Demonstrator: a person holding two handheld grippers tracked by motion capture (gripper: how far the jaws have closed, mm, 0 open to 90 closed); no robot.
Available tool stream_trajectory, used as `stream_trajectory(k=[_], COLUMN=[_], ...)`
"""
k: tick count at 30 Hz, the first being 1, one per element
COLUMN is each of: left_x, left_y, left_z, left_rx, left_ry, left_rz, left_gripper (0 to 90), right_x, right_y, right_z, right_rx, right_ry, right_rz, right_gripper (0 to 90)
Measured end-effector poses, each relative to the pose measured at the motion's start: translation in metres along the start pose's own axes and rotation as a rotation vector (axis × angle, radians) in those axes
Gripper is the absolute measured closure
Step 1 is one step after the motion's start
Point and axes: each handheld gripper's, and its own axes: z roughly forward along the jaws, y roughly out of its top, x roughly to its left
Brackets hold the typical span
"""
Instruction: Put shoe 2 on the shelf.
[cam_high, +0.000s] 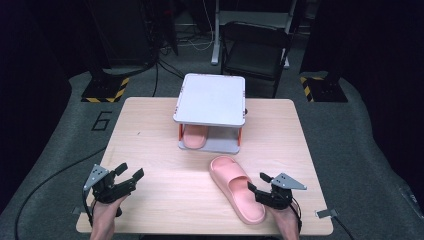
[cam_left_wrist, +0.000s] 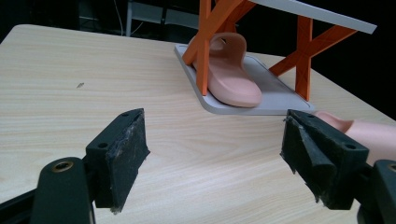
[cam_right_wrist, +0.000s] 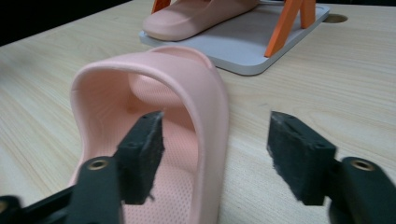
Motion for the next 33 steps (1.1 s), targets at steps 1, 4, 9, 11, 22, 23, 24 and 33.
stream_trajectory(k=[1, 4, 9, 11, 22, 23, 24, 33], left_x=[0.0, -0.001, -0.001, -0.001, 0.001, 0.001, 0.002, 0.007], left_y=[0.0, -0.001, -0.001, 0.0, -0.001, -0.001, -0.001, 0.001], left_z=[0.0, 0.001, 0.004, 0.004, 0.002, 0.003, 0.003, 0.0], left_rx=[-0.001, 0.006, 0.007, -0.003, -0.004, -0.011, -0.011, -0.005], left_ry=[-0.003, -0.007, -0.014, -0.017, -0.023, -0.017, -0.02, -0.013], left_rz=[-0.003, 0.001, 0.001, 0.002, 0.001, -0.002, -0.001, 0.003], left_gripper=[22.2, 22.2, 22.3, 22.6, 23.1, 23.1, 23.1, 23.7], right_x=[0.0, 0.002, 0.004, 0.006, 0.014, 0.014, 0.013, 0.013], right_y=[0.001, 0.003, 0.006, 0.008, 0.039, 0.044, 0.048, 0.073], right_z=[0.002, 0.01, 0.026, 0.03, 0.049, 0.055, 0.06, 0.107], right_rx=[0.004, 0.035, 0.086, 0.104, 0.034, 0.021, 0.024, 0.019], right_ry=[0.002, 0.0, 0.0, -0.006, -0.126, -0.146, -0.166, -0.318], right_rz=[-0.006, -0.033, -0.059, -0.071, -0.034, -0.02, -0.019, -0.01], right_gripper=[42.7, 55.3, 67.2, 75.6, 81.1, 80.8, 80.6, 78.0])
